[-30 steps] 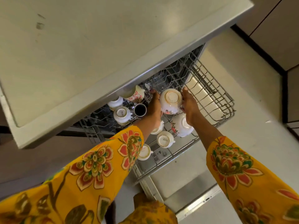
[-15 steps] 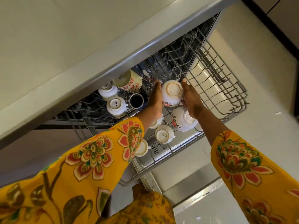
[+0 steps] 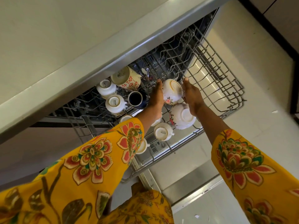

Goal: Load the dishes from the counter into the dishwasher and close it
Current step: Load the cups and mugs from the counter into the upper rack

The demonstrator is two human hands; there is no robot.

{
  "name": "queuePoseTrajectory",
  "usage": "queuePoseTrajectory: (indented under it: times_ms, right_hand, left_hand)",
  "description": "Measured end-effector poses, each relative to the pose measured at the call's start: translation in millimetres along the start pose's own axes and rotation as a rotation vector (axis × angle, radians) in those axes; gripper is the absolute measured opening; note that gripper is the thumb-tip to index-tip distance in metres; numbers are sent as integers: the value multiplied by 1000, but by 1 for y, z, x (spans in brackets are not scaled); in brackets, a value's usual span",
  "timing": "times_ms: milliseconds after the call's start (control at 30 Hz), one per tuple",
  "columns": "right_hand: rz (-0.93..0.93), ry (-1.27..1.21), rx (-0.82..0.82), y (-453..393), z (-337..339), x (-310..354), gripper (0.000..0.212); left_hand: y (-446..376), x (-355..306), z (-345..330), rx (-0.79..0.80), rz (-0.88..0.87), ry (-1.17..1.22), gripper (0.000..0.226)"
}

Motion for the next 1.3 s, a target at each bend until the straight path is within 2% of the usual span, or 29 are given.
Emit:
queuePoseTrajectory:
  times_ms: [133, 400, 633, 700, 867, 1033, 1200, 1300]
  right_hand:
    - [-33, -32, -118, 6, 11, 1, 63]
    - [0, -133, -118, 32, 7, 8, 43]
    - [22, -156, -92, 72, -25, -3, 45]
    - [15, -119, -51, 93, -46, -1, 45]
    - [75, -29, -21, 150, -103, 8, 26]
    - [97, 81, 102, 215, -170, 16, 44]
    - [180, 143, 189, 282, -232, 31, 32]
    - [240, 156, 218, 320, -269, 40, 32]
  left_hand:
    - [9, 1, 3, 33, 26, 43, 55]
    - [41, -3, 14, 96, 28, 40, 56]
    - [67, -3, 47, 87, 10, 134, 57]
    - [76, -3, 65, 68, -3, 171, 57]
    - [109, -7, 122, 9, -67, 226, 55]
    - [149, -15, 200, -62, -121, 293, 51]
    - [189, -16, 275, -66, -170, 331, 59]
    - [212, -17, 320, -61, -213, 356, 61]
Point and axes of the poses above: each hand's wrist, its own y-axis away from the middle knuckle, its own z-axis out of the back of the hand, x = y × z, the point moved 7 cm from there along -y, towards the middle knuckle, and after that the axes turned 2 degrees about -x, right-handed, at the moved point
